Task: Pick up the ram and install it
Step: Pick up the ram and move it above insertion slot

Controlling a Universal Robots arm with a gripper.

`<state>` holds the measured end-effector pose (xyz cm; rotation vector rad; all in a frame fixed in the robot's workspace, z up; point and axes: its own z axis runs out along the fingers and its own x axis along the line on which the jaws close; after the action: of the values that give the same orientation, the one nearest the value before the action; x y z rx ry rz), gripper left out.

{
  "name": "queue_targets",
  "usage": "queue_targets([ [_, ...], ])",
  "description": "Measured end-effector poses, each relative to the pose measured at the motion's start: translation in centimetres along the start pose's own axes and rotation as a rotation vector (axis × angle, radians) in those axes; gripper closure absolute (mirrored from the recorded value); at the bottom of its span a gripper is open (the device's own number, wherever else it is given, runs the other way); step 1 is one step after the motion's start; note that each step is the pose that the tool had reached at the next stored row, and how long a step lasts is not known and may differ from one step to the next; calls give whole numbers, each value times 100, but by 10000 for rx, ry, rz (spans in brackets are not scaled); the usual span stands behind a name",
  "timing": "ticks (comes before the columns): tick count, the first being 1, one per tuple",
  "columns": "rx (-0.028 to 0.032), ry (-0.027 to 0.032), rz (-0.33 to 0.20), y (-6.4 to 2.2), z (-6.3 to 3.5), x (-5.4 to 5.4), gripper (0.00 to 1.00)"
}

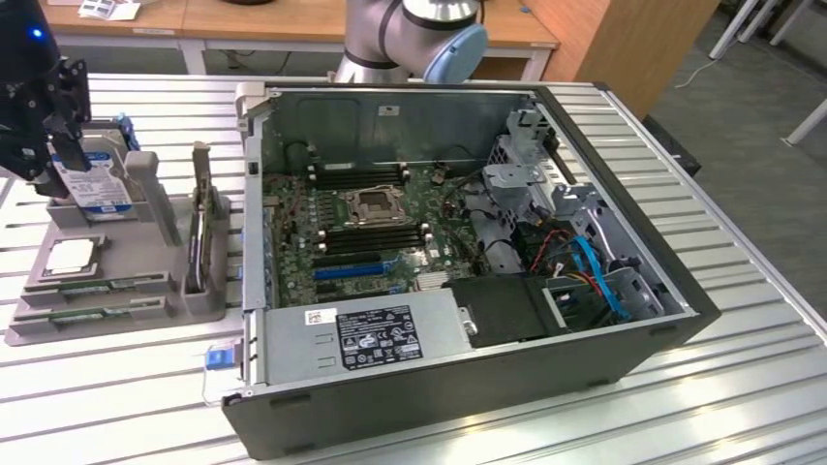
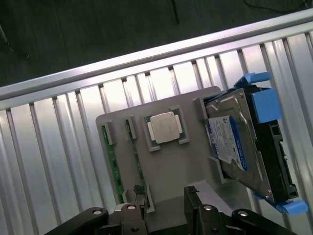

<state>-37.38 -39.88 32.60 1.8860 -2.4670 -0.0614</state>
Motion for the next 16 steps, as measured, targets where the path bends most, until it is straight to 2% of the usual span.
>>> queue_targets([
  [16, 10, 156, -2907, -8, 160, 0, 56],
])
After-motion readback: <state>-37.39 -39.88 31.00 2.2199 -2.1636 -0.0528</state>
